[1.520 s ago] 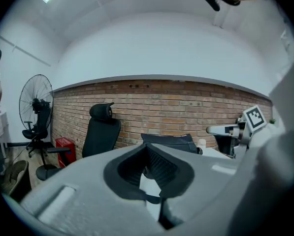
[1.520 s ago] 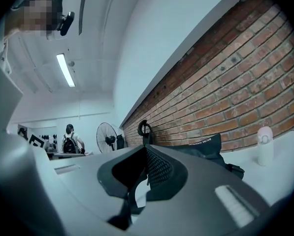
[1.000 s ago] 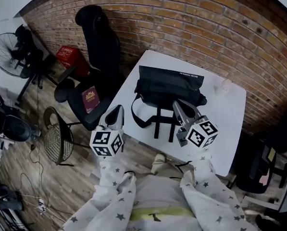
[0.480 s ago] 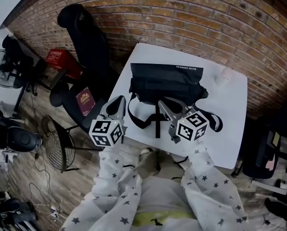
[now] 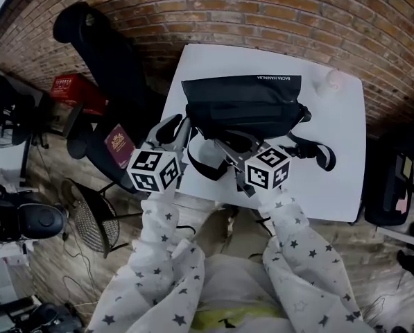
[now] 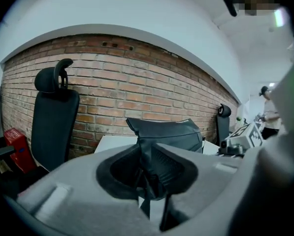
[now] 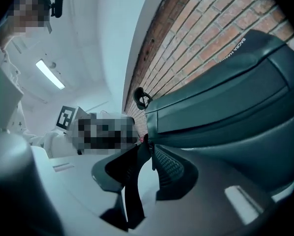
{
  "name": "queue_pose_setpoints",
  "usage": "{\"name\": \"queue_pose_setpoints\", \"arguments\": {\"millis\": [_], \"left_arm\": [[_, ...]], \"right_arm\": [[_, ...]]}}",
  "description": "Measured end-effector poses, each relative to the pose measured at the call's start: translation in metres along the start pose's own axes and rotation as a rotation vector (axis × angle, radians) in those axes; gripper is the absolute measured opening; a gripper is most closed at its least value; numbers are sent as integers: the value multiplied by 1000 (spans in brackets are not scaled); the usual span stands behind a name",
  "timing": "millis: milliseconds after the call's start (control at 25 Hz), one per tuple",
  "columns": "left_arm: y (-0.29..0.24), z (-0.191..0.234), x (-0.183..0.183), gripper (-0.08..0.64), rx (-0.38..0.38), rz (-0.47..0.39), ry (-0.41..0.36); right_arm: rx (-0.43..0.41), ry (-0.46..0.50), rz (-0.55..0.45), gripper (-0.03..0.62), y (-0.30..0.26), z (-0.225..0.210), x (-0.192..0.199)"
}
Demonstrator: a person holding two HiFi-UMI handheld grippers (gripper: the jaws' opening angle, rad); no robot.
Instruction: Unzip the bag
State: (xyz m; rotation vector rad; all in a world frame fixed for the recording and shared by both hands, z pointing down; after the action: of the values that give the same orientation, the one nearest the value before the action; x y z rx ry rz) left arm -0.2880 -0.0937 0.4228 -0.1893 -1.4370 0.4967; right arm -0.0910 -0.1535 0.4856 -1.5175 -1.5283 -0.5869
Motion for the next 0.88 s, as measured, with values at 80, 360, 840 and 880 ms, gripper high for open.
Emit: {"name": "queue_pose_setpoints", "arguments": {"millis": [80,360,840,880], "left_arm": [[-8,5,-3,84,28,6,-10],[-32,14,-8,179,115,23,-26],[-61,27,-6,224,249,45,-43],[-61,27,-6,224,257,44,-43]], "right_arm": [[2,-14,17,115,-10,1,5],[-12,-74,74,143,-30,-2,21],[-40,-99,142,141,-55,-10,32],[-37,-96,144,138,-55,-10,32]]}}
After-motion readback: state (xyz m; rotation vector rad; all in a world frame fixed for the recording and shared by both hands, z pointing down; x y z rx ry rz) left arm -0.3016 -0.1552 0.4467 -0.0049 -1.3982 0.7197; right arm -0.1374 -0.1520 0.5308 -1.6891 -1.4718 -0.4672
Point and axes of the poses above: the fingertips, and each gripper's own axes: y backward along the fingers, z to its left, x out of its underside, the point moved 10 cm from there along y, backward along the fingers, and after that the axes turned 6 degrees about z, right-handed, at the moved point
